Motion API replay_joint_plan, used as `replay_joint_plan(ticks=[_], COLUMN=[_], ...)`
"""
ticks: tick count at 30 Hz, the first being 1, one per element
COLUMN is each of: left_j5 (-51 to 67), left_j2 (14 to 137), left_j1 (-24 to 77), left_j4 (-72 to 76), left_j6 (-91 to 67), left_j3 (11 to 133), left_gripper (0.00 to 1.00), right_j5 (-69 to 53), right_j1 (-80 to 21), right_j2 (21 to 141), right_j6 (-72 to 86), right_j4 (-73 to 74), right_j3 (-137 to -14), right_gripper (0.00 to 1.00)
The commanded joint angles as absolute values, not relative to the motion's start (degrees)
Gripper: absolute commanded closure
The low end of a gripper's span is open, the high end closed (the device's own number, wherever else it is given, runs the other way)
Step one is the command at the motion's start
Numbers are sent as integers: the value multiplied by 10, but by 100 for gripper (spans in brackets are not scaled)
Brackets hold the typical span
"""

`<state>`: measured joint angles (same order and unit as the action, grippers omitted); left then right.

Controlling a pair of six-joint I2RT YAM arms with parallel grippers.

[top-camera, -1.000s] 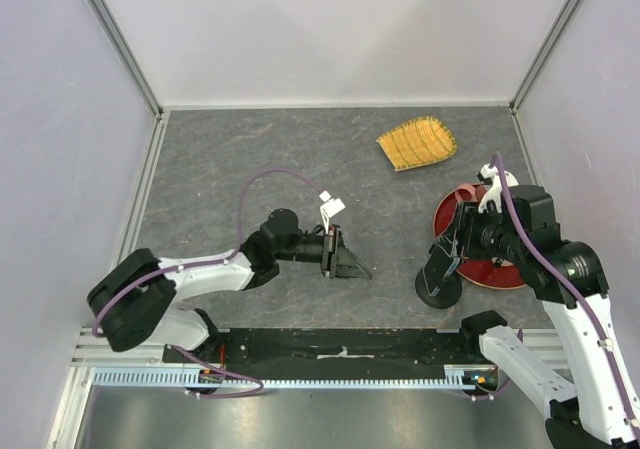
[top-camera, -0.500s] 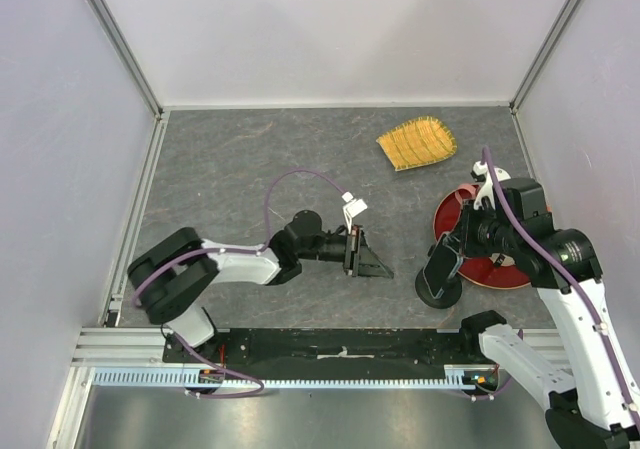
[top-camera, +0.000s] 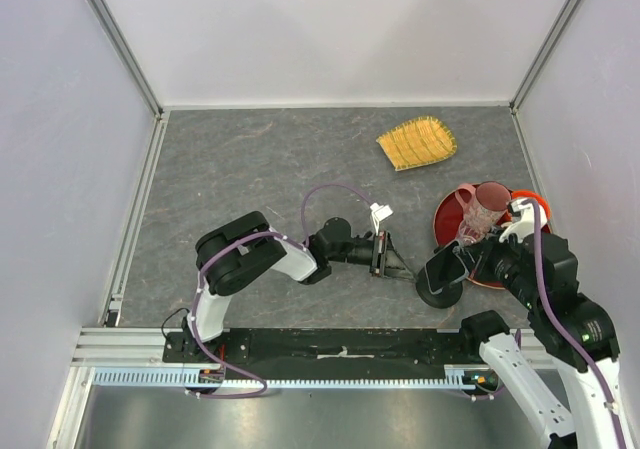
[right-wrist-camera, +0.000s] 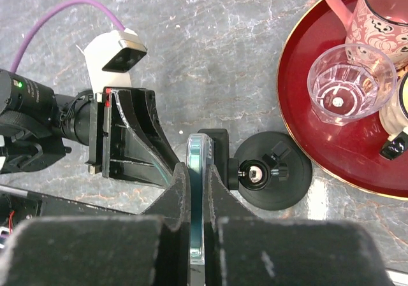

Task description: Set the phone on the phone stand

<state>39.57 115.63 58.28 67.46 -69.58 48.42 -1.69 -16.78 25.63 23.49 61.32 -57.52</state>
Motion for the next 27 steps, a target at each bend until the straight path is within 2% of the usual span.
replay_joint_plan(ticks=[1,4,6,7,8,9,11,12,17,21,27], left_j5=[380,368,355,352,344,341,332,330,326,293,147], left_j2=[1154,1139,1126,1110,1100,1093,1057,1043,909,758,507], left_j1=[584,584,582,580,579,576,571,566,549,546,546], left_j4=[744,743,743,743,743,742,736,730,652,425,116], left_j6=[-727,-717,-708,-704,-695,-690,-673,-667,-605,-506,-316], left_j3=[489,474,454,448,433,425,399,391,345,345,407], left_gripper=[69,68,65,64,62,61,59,59,57,56,53], right_j5=[17,16,11,6,2,2,-17,-21,-18,23,140], right_j1=[-168,-168,-168,-167,-168,-167,-168,-168,-167,-168,-168], right_j2=[236,243,249,251,254,261,271,280,295,308,325], right_j6=[264,258,258,258,258,256,252,249,246,228,180], right_j4=[571,573,577,577,579,579,586,587,571,563,564], right_j3=[-548,-548,-555,-558,-565,-570,-591,-599,-658,-700,-777], right_gripper=[100,99,85,72,66,56,48,41,28,21,12])
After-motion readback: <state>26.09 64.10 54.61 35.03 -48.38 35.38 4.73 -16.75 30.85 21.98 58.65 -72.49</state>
